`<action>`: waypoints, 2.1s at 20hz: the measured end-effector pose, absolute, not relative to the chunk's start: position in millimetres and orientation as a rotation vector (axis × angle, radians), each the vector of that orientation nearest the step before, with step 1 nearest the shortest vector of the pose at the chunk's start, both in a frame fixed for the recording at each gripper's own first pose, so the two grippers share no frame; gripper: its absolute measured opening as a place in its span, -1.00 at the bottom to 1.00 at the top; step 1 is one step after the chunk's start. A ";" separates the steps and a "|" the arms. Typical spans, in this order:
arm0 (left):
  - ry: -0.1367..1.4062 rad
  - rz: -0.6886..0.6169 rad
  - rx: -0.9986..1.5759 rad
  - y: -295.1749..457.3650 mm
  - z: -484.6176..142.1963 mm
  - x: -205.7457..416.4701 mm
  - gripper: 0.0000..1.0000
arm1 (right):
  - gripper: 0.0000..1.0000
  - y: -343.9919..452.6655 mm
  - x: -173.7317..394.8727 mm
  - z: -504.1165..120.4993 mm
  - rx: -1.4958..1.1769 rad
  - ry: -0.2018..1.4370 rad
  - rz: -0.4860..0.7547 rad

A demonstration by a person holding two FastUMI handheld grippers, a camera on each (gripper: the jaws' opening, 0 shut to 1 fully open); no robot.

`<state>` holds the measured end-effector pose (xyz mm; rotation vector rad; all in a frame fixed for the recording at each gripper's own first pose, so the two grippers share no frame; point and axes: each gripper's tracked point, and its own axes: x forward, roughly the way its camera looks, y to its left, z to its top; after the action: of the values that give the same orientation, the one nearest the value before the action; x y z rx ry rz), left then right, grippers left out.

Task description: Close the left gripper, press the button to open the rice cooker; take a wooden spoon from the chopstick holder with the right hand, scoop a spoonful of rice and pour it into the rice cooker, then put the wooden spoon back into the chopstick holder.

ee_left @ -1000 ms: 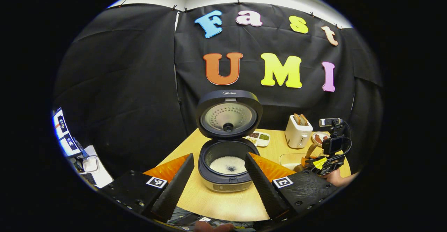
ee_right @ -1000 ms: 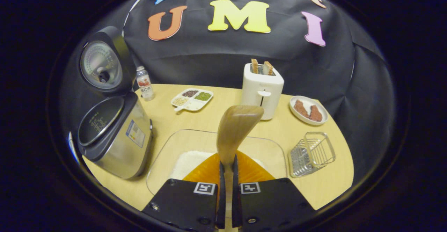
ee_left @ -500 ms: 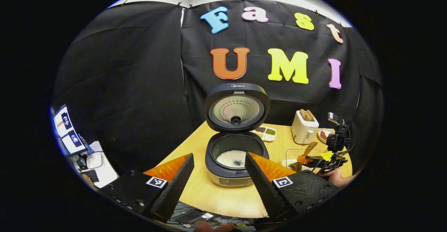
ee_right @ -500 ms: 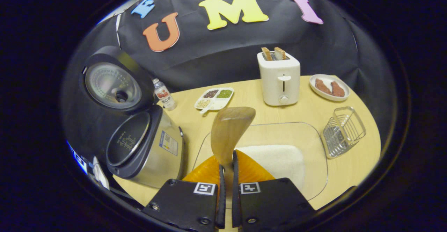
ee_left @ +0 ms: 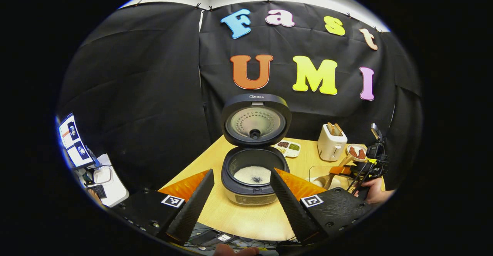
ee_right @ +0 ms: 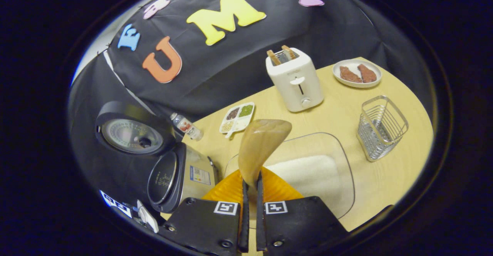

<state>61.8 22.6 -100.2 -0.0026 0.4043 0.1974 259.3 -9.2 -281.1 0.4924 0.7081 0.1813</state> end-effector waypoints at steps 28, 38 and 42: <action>0.309 0.187 -0.101 69.0 -84.6 24.0 0.88 | -0.76 136.2 255.3 -107.3 0.671 0.608 0.425; 0.308 0.235 -0.120 89.7 -91.5 1.7 0.89 | -0.75 218.4 267.9 -124.6 0.343 0.598 0.449; 0.316 0.239 -0.119 92.2 -93.7 2.9 0.90 | -0.75 228.6 275.2 -131.2 0.259 0.596 0.429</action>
<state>2.9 92.2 -93.7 -0.1190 0.3157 0.2388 275.2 228.6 -131.2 0.2592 0.5961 0.4287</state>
